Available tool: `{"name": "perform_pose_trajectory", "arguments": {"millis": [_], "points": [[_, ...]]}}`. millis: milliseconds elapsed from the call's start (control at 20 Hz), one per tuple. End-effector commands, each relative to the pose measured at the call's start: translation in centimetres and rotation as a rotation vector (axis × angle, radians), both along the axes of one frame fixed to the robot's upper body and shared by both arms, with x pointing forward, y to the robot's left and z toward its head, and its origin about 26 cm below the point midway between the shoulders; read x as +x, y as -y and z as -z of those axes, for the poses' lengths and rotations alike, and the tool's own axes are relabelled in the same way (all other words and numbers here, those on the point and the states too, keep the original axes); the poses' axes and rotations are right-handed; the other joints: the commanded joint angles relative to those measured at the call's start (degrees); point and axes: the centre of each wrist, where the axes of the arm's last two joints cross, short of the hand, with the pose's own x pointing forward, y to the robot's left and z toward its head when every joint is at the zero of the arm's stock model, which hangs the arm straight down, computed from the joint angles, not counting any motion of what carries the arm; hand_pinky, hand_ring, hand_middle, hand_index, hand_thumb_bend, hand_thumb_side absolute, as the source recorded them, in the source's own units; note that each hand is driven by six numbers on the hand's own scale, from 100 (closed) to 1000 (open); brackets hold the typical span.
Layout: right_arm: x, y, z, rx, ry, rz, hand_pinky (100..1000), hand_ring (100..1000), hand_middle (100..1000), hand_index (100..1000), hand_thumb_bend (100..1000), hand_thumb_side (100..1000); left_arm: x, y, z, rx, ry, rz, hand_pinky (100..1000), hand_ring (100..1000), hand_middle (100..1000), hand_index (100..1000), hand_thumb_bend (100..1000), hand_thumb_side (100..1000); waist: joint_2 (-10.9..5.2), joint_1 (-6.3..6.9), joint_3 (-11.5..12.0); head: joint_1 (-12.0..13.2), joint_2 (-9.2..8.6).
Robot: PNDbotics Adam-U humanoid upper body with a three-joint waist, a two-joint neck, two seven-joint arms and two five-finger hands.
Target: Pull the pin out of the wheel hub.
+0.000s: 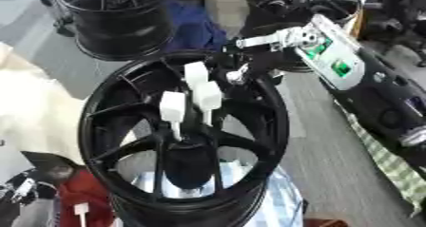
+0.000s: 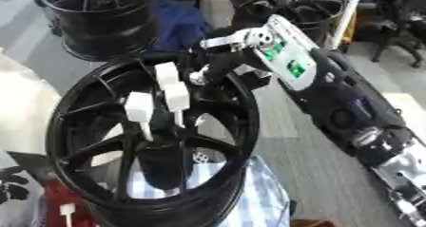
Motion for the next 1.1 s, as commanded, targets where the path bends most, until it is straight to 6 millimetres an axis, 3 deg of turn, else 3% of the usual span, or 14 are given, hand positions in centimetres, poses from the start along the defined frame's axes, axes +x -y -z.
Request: {"name": "perform_pose_trajectory", "arguments": {"millis": [50,350,1100], "points": [[0.1,-0.1,-1.2,-0.015,0.031,-0.006,761,767,823,935,100,658,0.7,-0.1,-1.2,0.018,0.036,0.016,658,601,603,831,100,701,-0.56,0.27,0.16,-0.30,0.31],[0.0,-0.6,-1.0,-0.059,0.032,-0.027,803,827,860,942,100,650,0.8,0.1,-1.2,0.014,0.035,0.022,658,601,603,831,100,705,-0.55,0.29,0.45,-0.54,0.31],[0.0,-1.3,0.2,-0.148,0.050,-0.064,819,826,846,927,117,571,1.0,0.4,-1.3,0.003,0.035,0.035,658,603,604,831,100,712,-0.61,0.30,0.91,-0.70,0.31]]}}
